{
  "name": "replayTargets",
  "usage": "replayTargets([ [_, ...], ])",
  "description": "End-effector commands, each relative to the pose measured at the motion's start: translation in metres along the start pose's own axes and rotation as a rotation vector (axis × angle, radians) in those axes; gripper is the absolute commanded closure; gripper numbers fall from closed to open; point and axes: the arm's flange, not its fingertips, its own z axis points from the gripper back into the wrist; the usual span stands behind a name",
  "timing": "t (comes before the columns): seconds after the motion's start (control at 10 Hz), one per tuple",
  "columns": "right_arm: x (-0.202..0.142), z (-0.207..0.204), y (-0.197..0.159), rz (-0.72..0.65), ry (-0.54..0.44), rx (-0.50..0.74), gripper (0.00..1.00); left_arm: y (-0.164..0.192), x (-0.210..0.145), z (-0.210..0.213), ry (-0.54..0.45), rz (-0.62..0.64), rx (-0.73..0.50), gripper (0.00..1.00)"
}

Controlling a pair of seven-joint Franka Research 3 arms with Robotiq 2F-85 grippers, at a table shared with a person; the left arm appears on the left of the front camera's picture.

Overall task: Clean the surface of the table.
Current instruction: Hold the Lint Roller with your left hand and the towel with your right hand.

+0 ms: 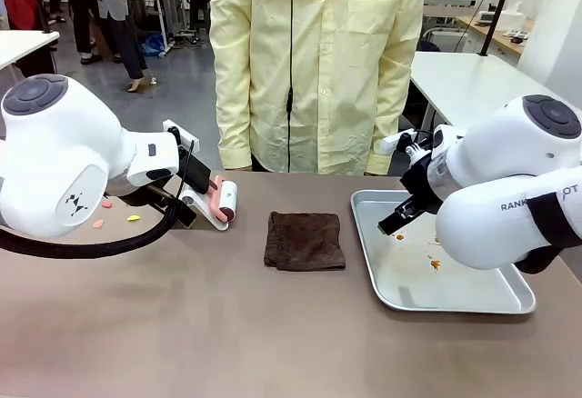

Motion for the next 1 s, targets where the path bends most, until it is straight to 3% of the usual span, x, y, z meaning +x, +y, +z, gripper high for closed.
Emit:
replayTargets([
  [0.0,0.0000,0.0001,-0.0001,0.000,0.000,0.000,0.00,-0.0001,0.0001,0.0001,0.000,-0.001,0.000,0.00],
  [0.9,0.0000,0.0001,-0.0001,0.000,0.000,0.000,0.00,-0.0001,0.0001,0.0001,0.000,-0.001,0.000,0.00],
])
